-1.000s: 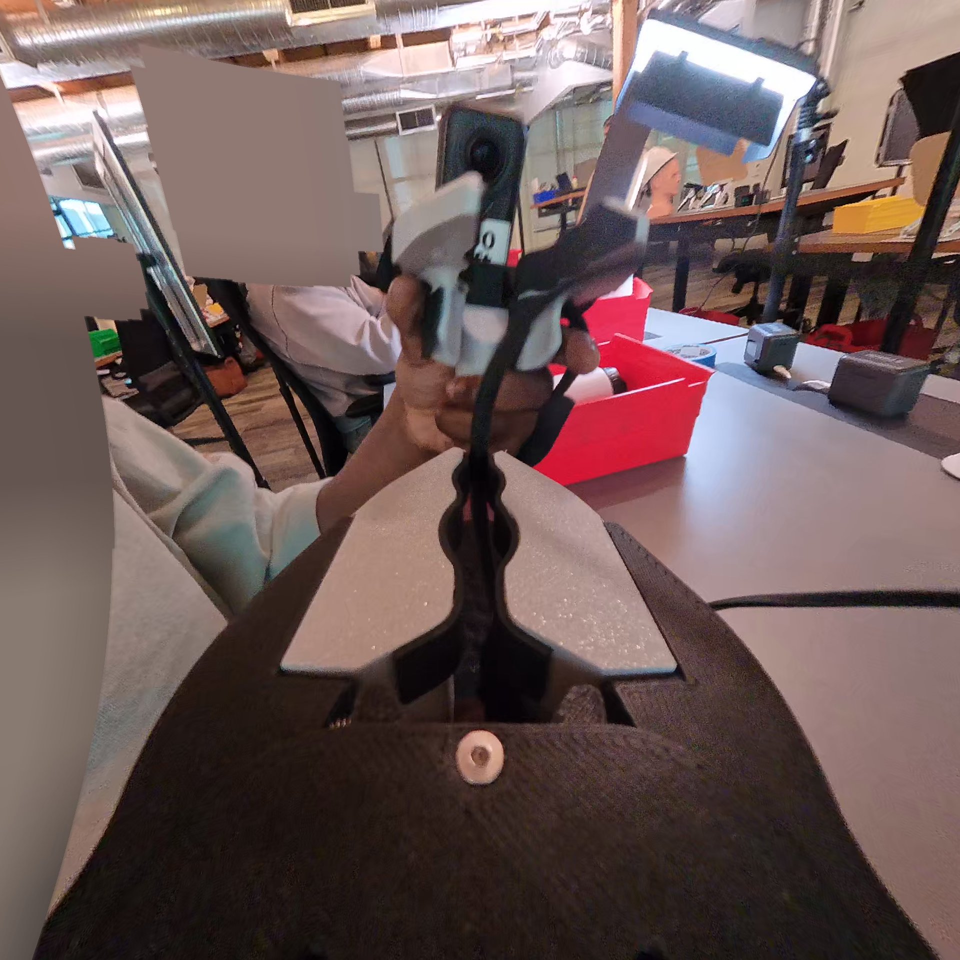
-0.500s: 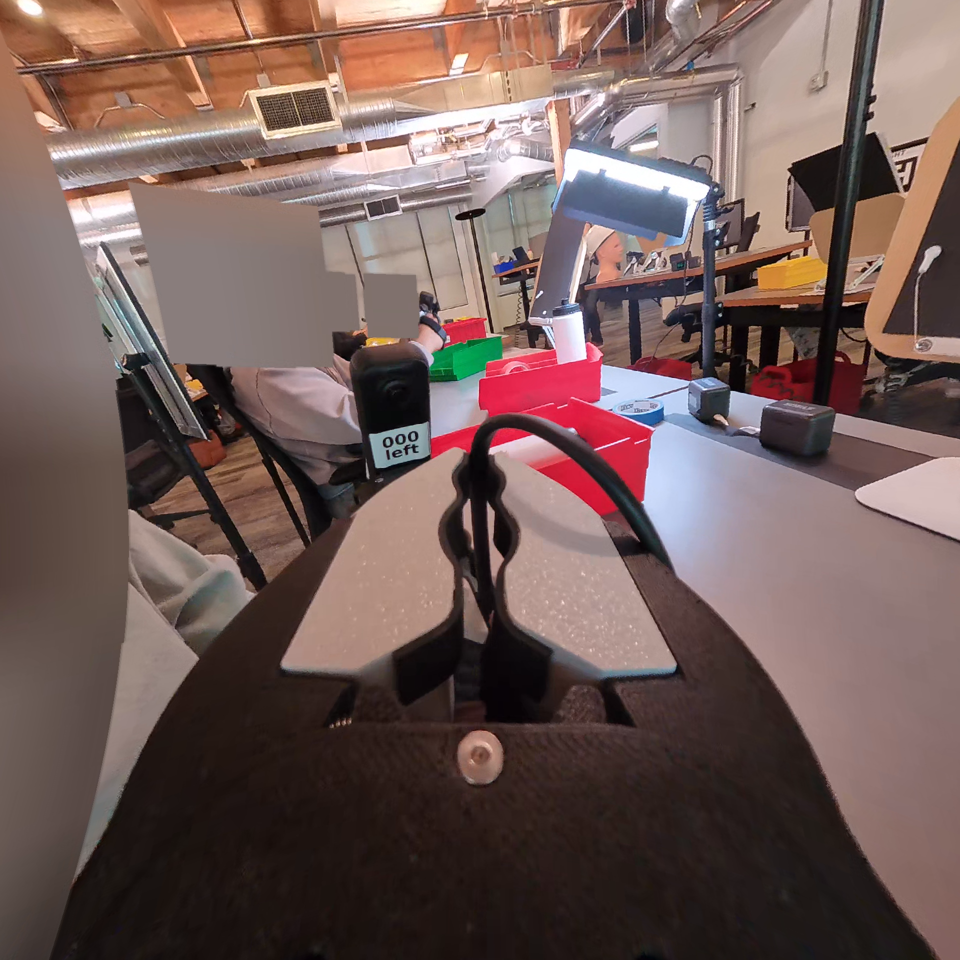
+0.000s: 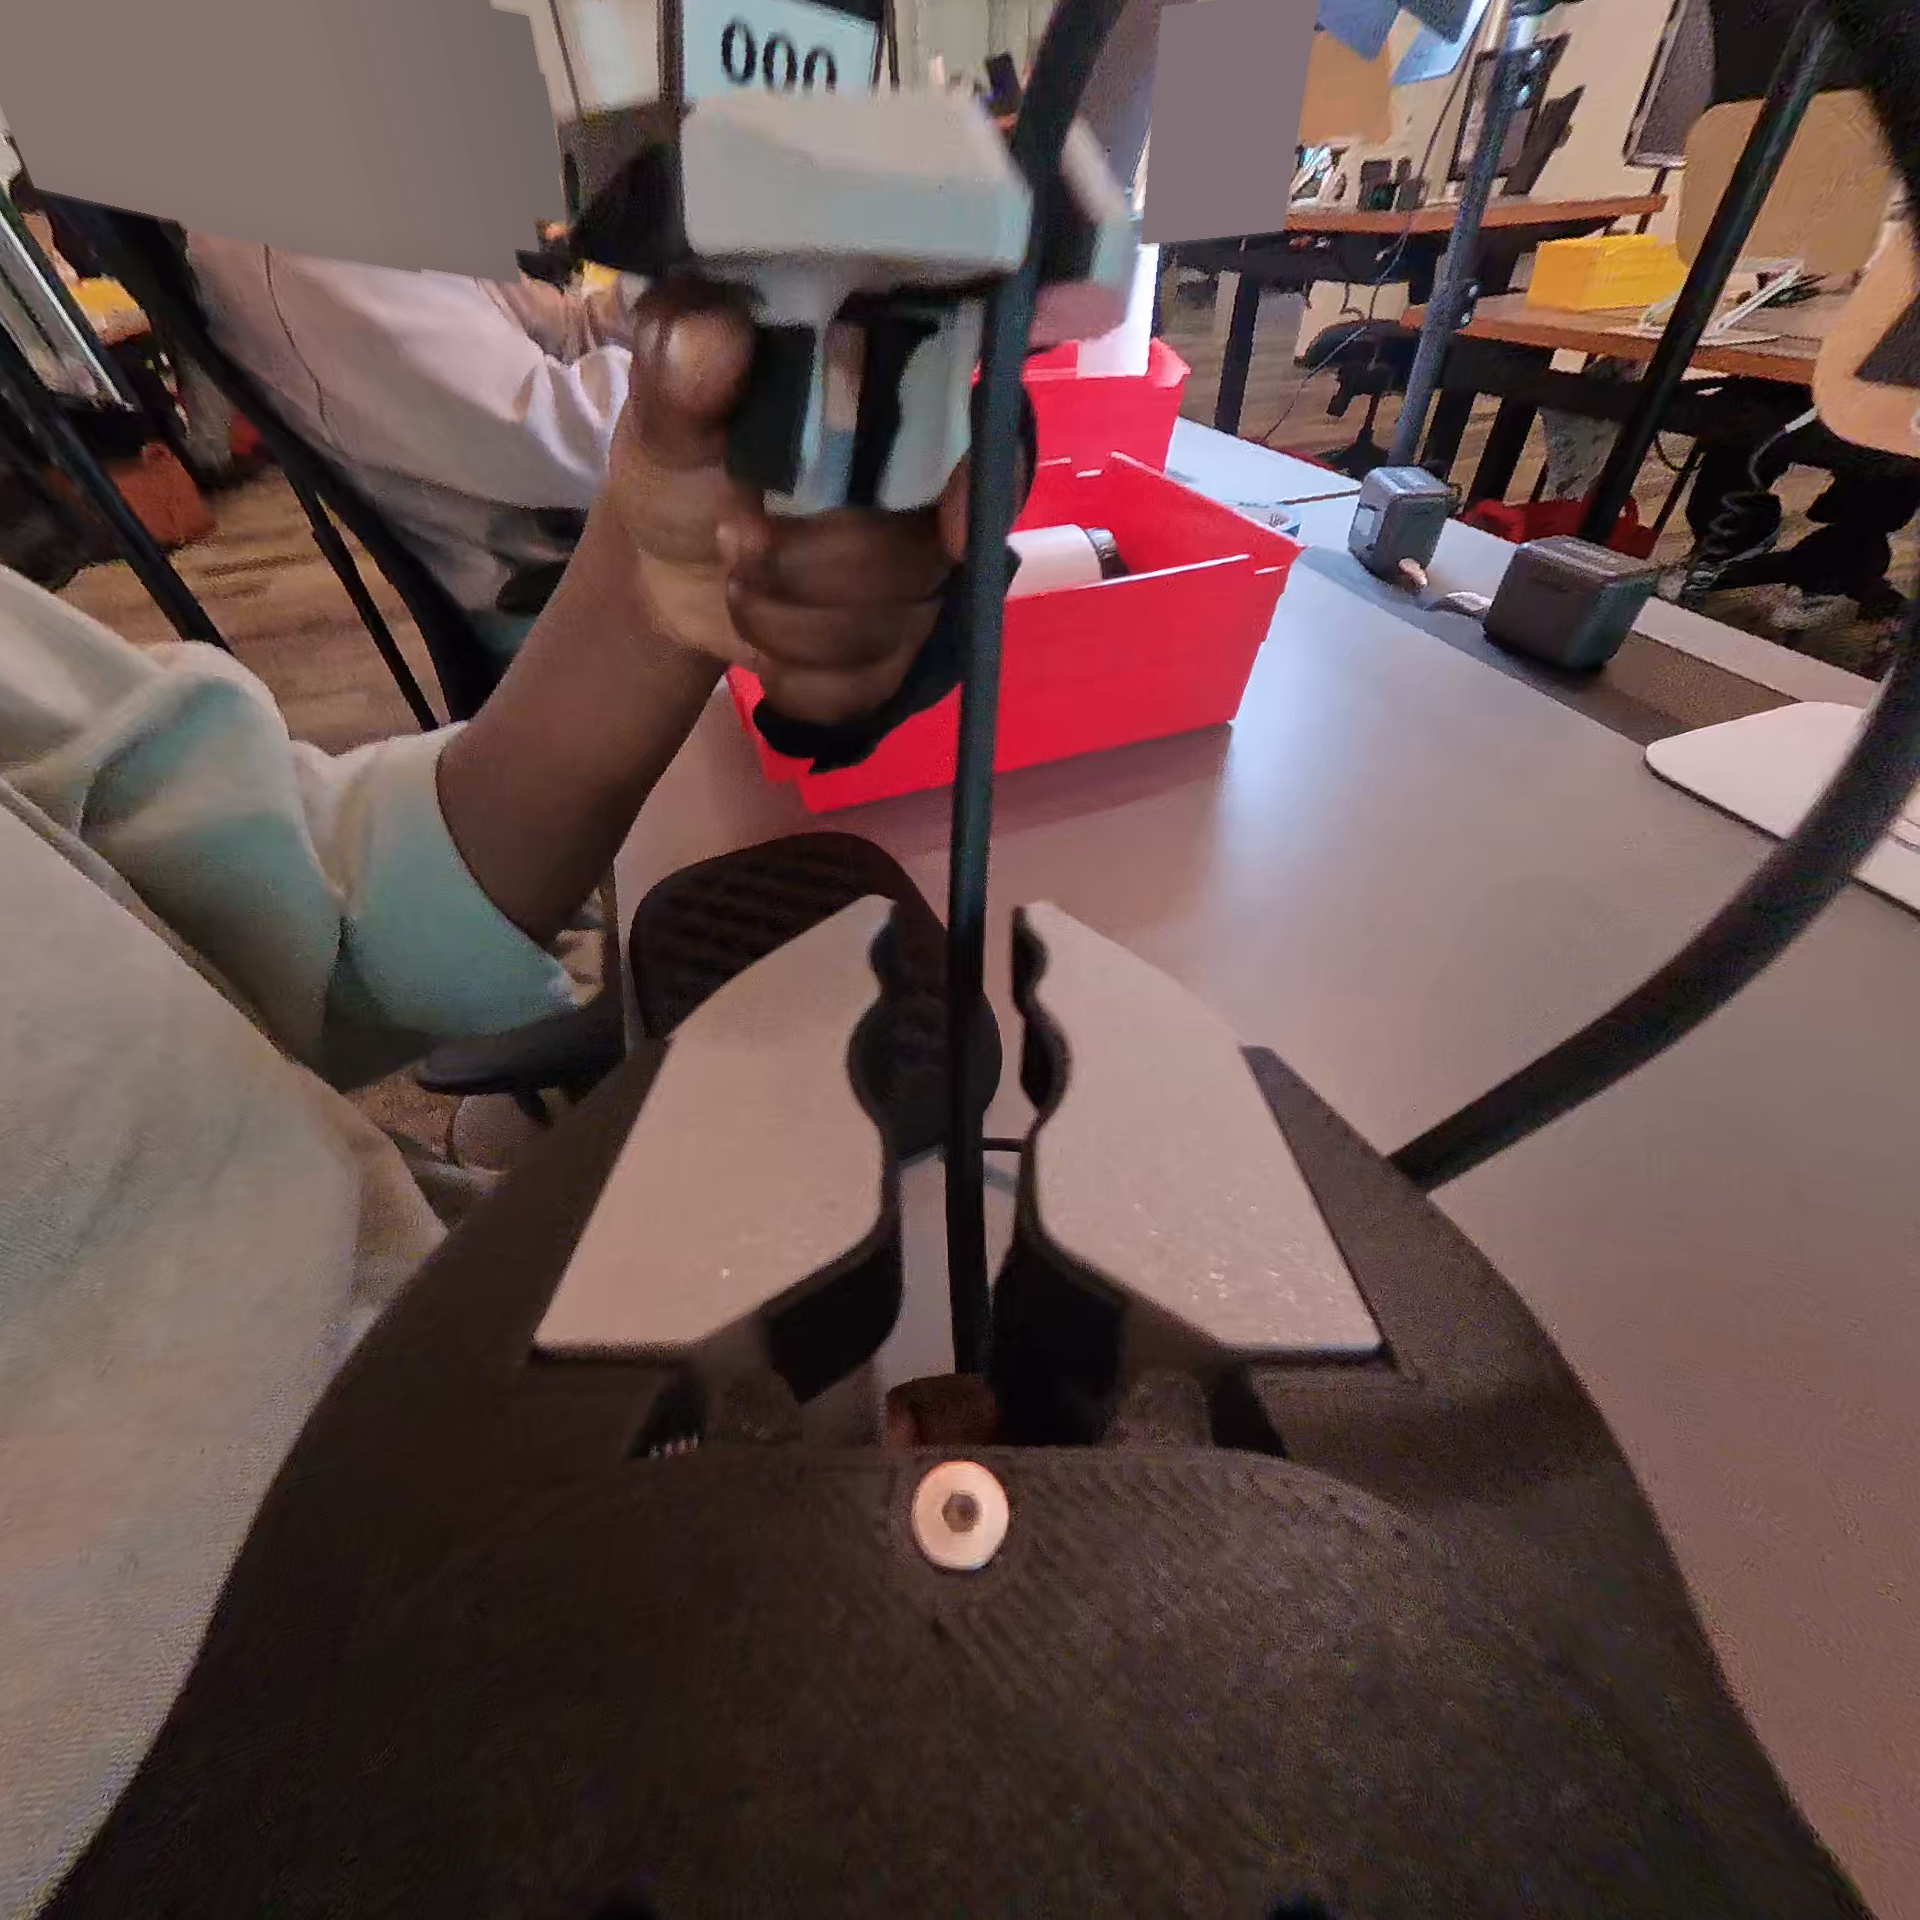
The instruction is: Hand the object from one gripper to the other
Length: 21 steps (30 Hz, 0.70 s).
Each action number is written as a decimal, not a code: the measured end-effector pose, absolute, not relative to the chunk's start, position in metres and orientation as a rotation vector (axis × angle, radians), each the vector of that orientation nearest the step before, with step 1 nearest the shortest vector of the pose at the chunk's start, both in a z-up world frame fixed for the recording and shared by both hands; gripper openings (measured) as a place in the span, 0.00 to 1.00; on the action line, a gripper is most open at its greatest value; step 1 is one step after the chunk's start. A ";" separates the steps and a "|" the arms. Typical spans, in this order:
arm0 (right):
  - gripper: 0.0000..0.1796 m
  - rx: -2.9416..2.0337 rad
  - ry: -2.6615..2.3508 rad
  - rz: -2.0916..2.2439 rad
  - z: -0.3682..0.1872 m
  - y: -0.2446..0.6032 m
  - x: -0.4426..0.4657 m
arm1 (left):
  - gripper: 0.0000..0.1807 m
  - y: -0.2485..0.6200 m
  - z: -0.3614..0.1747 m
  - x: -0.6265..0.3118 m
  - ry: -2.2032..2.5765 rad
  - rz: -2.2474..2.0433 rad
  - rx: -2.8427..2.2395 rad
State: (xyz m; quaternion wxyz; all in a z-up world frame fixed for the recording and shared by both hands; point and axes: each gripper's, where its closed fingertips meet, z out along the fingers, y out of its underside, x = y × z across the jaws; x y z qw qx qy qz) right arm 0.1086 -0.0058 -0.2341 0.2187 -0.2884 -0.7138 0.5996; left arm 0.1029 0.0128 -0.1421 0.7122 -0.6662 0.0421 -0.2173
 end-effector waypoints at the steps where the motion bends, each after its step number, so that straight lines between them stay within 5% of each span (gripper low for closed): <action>1: 0.03 -0.798 -1.979 1.652 -0.234 -0.007 0.108 | 0.03 0.014 -0.140 0.102 0.092 -0.479 -1.478; 3: 0.03 -0.812 -1.971 1.687 -0.229 -0.008 0.108 | 0.04 0.014 -0.138 0.102 0.091 -0.470 -1.469; 8: 0.03 -0.884 -1.824 2.001 -0.196 -0.002 0.111 | 0.25 0.001 -0.136 0.099 0.042 -0.489 -1.343; 21: 0.03 -0.910 -1.649 2.363 -0.153 -0.007 0.110 | 0.14 0.028 -0.191 0.143 0.075 -0.560 -1.398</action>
